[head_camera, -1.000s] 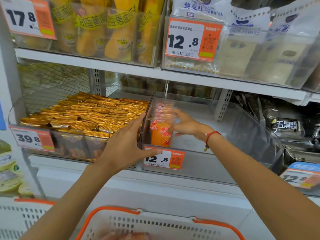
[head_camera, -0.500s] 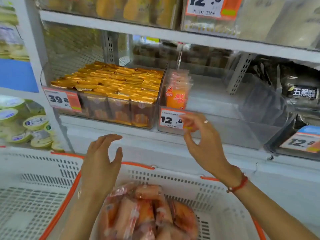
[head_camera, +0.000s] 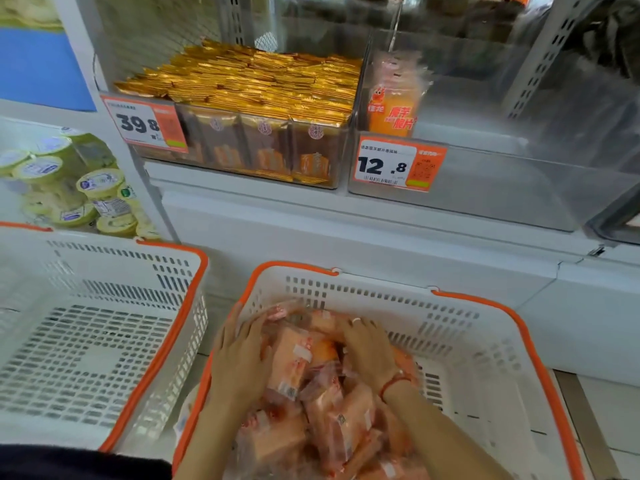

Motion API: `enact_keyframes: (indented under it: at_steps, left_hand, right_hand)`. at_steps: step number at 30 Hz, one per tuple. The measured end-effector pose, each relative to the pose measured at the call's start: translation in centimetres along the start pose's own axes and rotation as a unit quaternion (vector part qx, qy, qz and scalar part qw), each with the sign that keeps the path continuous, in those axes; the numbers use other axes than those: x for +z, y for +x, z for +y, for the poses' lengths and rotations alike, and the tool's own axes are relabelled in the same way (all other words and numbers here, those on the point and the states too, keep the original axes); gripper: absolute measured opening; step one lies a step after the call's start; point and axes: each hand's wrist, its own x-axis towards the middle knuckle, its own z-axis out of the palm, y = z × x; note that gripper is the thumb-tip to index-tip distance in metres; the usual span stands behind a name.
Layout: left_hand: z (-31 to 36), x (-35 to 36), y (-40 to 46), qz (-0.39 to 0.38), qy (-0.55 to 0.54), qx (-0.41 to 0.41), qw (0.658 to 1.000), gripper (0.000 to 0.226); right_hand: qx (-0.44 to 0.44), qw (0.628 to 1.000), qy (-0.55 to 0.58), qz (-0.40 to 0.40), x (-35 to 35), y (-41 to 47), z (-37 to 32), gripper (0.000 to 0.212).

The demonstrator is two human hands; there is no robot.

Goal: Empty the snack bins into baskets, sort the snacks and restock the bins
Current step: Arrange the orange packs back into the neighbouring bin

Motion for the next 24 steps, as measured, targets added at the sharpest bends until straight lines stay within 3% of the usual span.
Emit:
enact_keyframes:
  at_steps: [4,7,9,13,15,17,18,19,20,22,24]
  left_hand:
    - [1.1,-0.2,0.6,-0.013,-0.013,-0.037,0.999,0.051]
    - [1.5,-0.1,0.3,-0.02,-0.003,-0.031,0.999,0.052]
    - [1.0,0.0,0.3,-0.026,0.011,-0.016,0.999,0.056]
    - [0.2,-0.2,0.1,-0.037,0.001,-0.004,0.999,0.061]
    - [0.5,0.0,0.1,-0.03,-0.01,-0.01,0.999,0.055]
    - [1.8,0.0,0.3,0.016,-0.055,-0.042,0.997,0.047]
    - [2.8,-0.2,0.4,0.063,-0.1,-0.057,0.991,0.042]
    - [4.1,-0.4,0.6,0.106,-0.157,-0.075,0.979,0.036]
    - [5.3,-0.9,0.7,0.123,-0.22,-0.095,0.963,0.033]
    - [7.5,-1.6,0.8,0.041,-0.365,-0.145,0.919,0.042]
    - [8.8,-2.1,1.0,-0.115,-0.472,-0.186,0.854,0.059]
  right_hand:
    - [-0.001,0.999,0.023,-0.029,-1.2,-1.1,3.4,0.039]
    - [-0.011,0.995,0.085,-0.056,-0.4,-0.4,3.1,0.051]
    - [-0.01,0.994,0.064,-0.085,0.1,0.7,1.8,0.058]
    - [-0.032,0.997,0.01,-0.076,0.9,1.5,1.1,0.044]
    - [-0.039,0.996,0.057,-0.056,-0.6,1.0,2.0,0.04]
    - [0.013,0.981,0.187,-0.057,-3.3,0.4,3.0,0.038]
    - [0.065,0.953,0.286,-0.068,-4.6,0.0,3.5,0.036]
    - [0.121,0.904,0.401,-0.092,-5.7,-0.4,3.9,0.031]
    - [0.171,0.828,0.52,-0.12,-6.7,-0.8,4.3,0.025]
    - [0.213,0.687,0.679,-0.15,-7.8,-1.6,4.8,0.026]
    - [0.187,0.607,0.753,-0.173,-8.8,-1.9,4.2,0.035]
